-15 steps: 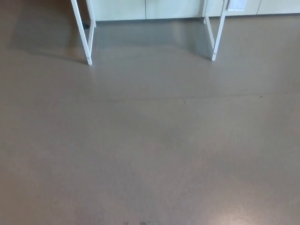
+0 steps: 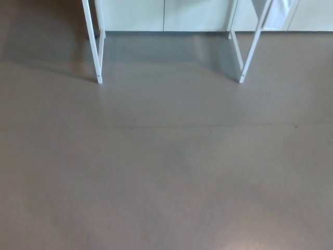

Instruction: The robot walks towards a table in front, picks a dumpling toy with left hand and puts it in an orange round plate

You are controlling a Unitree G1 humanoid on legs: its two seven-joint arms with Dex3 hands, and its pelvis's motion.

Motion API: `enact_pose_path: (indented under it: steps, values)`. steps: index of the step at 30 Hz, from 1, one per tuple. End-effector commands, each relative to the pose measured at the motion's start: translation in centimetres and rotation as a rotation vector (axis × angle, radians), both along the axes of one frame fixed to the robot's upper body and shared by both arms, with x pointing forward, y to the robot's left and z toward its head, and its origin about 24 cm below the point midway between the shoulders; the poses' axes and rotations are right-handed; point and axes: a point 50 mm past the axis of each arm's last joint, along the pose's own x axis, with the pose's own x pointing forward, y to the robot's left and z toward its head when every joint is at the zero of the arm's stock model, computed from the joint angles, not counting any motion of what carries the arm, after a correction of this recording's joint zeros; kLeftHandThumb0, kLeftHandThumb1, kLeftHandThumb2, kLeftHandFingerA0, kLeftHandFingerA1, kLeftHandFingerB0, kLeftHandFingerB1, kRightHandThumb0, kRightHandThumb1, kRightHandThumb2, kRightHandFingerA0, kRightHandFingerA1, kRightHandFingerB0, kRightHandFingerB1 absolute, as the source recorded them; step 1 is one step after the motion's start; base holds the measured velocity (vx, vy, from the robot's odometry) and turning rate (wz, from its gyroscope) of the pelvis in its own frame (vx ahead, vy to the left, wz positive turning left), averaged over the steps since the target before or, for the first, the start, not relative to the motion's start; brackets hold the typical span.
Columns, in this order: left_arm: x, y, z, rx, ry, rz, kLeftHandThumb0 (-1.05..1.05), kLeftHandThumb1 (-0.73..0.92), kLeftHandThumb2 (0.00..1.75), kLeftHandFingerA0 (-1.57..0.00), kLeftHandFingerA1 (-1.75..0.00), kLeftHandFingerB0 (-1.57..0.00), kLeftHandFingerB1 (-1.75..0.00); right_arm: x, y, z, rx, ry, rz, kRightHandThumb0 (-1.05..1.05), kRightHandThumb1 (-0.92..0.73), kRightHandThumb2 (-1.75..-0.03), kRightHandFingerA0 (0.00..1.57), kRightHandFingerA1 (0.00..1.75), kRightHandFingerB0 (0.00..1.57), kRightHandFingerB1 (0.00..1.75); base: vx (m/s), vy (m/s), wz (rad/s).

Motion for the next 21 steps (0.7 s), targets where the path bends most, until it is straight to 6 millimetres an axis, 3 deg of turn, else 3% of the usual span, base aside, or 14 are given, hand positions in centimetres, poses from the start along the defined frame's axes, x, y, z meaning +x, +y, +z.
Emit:
enact_pose_path:
  steps: [1, 6, 7, 12, 14, 21]
  values:
    - [-0.9, -0.1, -0.2, -0.026, 0.032, -0.022, -0.25, 0.66, 0.59, -0.63, -0.73, -0.44, -0.36, -1.5, -0.7, 0.0, -0.026, 0.006, 0.011, -0.11, -0.56, -0.56, 0.65, 0.5, 0.45, 0.39, 0.31, -0.117, 0.17]
    - [-1.6, 0.0, -0.3, -0.015, 0.057, -0.046, -0.26, 0.66, 0.6, -0.67, -0.73, -0.46, -0.37, -2.5, -0.7, -0.3, -0.027, 0.03, -0.013, -0.09, -0.56, -0.56, 0.65, 0.51, 0.47, 0.41, 0.3, -0.181, 0.07]
    - [-1.8, 0.0, -0.3, -0.026, 0.056, -0.04, -0.19, 0.61, 0.64, -0.61, -0.63, -0.48, -0.41, -2.8, -0.7, -0.3, -0.027, 0.037, -0.01, -0.05, -0.57, -0.56, 0.68, 0.51, 0.48, 0.4, 0.44, -0.287, 0.47]
    - [-2.4, 0.1, -0.3, -0.043, 0.055, -0.037, -0.2, 0.6, 0.65, -0.54, -0.6, -0.49, -0.4, -3.6, -0.7, -0.4, -0.04, 0.047, 0.01, -0.03, -0.56, -0.55, 0.72, 0.53, 0.51, 0.41, 0.33, -0.149, 0.04]
    - [-2.6, 0.1, -0.2, -0.04, 0.059, -0.05, -0.17, 0.59, 0.64, -0.63, -0.63, -0.51, -0.41, -3.8, -0.7, -0.5, -0.042, 0.061, 0.006, 0.0, -0.54, -0.54, 0.72, 0.53, 0.55, 0.43, 0.33, -0.009, -0.08]
    - [-2.6, 0.1, -0.2, -0.048, 0.056, -0.057, -0.2, 0.61, 0.62, -0.58, -0.62, -0.53, -0.42, -3.9, -0.7, -0.6, -0.042, 0.08, -0.009, -0.03, -0.53, -0.55, 0.71, 0.52, 0.55, 0.43, 0.35, 0.163, -0.22]
